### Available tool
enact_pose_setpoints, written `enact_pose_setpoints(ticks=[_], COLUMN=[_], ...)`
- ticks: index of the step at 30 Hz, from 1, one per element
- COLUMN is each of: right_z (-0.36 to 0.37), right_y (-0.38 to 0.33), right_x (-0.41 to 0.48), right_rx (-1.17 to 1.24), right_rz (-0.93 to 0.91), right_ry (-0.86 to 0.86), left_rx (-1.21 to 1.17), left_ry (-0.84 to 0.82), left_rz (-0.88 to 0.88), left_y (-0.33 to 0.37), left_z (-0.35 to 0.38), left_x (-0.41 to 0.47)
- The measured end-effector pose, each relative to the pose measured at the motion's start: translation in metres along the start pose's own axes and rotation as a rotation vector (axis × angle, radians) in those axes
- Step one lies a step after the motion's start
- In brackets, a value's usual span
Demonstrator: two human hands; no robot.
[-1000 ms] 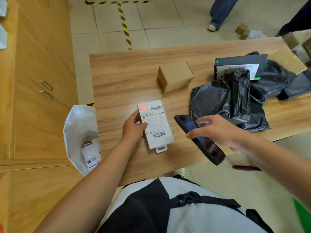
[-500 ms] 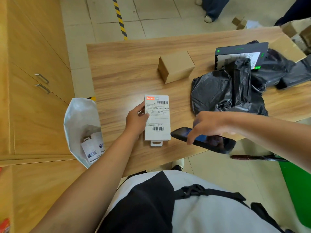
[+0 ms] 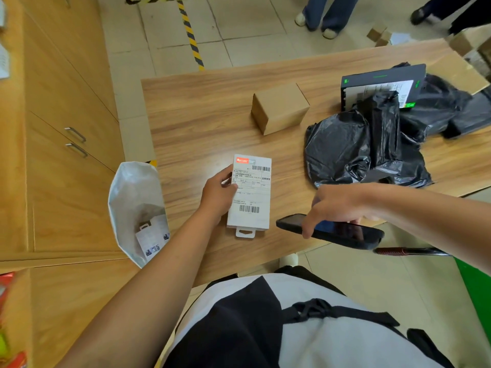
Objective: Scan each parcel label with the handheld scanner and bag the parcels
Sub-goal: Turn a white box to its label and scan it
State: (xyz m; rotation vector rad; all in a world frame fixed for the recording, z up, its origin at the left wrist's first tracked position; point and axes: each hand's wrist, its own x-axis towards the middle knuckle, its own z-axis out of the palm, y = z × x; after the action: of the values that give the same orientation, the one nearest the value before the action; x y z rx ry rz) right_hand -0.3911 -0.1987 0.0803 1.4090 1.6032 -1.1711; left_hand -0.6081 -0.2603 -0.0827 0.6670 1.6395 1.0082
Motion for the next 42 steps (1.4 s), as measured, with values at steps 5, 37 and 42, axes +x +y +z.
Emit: enact_pose_setpoints(ticks=[5,37,42], right_z=[-0.012,0.010,0.017], right_y=[0.017,-0.094,-0.097], right_x=[-0.006,0.028,0.028], right_rx=[0.112,0.517,0.560], right_rz=[-0.100,-0.506,-0.458], right_ry=[-0.016,-0.062,-0.003], left_rx=[0.065,-0.098,-0.032], left_ry=[0.013,0.594,0.526], left_rz=[-0.025,-0.286,-0.387], left_y=[0.005,-0.042,-0.063], left_z=[0.000,-0.160,-0.184], left_x=[-0.002,-0.082,-0.054])
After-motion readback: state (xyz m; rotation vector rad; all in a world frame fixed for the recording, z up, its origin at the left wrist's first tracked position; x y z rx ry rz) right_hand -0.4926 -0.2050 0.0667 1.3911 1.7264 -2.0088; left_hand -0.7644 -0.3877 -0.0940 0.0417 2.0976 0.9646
